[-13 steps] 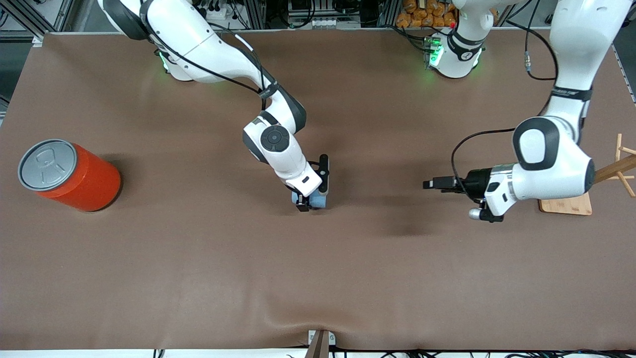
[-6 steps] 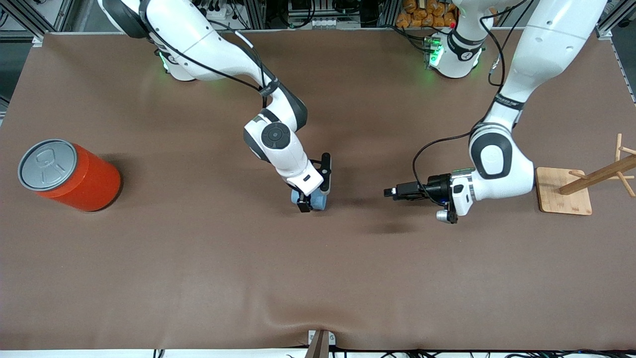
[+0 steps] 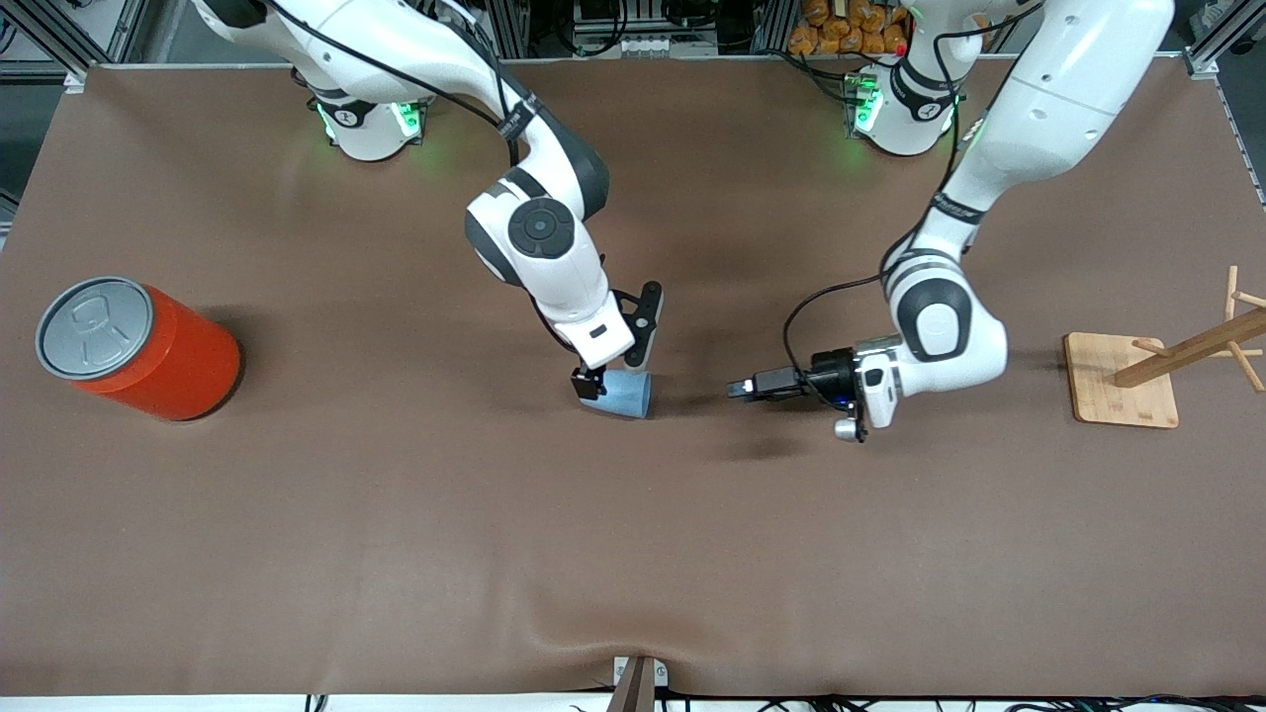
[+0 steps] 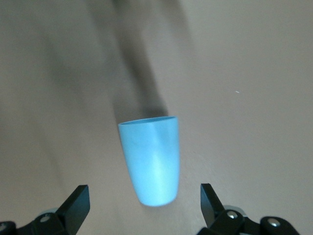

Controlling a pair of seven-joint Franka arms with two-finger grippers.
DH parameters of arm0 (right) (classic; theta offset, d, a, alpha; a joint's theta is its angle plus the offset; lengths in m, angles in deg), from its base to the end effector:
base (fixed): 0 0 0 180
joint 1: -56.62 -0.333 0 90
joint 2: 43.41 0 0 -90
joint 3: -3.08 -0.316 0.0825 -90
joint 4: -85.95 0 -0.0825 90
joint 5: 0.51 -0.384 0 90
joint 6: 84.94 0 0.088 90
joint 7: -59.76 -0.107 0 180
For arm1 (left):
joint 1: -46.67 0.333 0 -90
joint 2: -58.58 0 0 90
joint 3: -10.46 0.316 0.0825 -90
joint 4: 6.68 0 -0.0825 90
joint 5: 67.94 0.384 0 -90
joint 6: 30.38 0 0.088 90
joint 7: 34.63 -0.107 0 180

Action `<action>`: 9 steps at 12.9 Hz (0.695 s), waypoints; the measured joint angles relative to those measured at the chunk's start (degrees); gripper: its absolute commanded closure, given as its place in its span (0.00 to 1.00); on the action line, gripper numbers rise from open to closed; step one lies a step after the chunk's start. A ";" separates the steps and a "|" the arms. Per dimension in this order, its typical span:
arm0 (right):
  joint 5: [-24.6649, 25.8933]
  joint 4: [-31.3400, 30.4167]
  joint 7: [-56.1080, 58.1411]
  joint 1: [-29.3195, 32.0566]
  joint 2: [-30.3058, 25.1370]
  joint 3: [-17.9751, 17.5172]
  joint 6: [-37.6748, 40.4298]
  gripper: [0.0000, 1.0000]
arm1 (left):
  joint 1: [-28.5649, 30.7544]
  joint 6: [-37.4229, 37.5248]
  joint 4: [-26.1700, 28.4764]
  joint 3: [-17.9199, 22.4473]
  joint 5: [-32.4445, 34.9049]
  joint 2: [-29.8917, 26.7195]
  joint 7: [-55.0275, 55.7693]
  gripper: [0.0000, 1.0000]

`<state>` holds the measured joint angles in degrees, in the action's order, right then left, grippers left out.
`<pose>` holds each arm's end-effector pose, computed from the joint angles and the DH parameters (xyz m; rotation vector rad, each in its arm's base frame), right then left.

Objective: Flip cup
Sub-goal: 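Grasp the cup rim with the left gripper beside the right gripper, then open the right gripper and retract it while the left gripper holds the cup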

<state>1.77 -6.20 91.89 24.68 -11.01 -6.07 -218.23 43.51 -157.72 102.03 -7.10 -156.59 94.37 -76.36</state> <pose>0.5424 0.4509 0.3175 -2.4685 -1.8218 -0.2388 0.5766 -0.2434 0.1881 1.9148 0.2222 -0.0552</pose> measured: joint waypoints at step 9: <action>-1.10 0.02 -4.38 20.98 -10.08 0.89 13.18 0.00 | -8.57 -6.48 -7.02 -0.02 -6.12 7.12 -1.47 0.40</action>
<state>0.67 -6.18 87.51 45.65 -21.09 -5.18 -205.05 34.94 -164.20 95.01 -7.12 -162.71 101.49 -77.83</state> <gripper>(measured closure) 0.000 0.392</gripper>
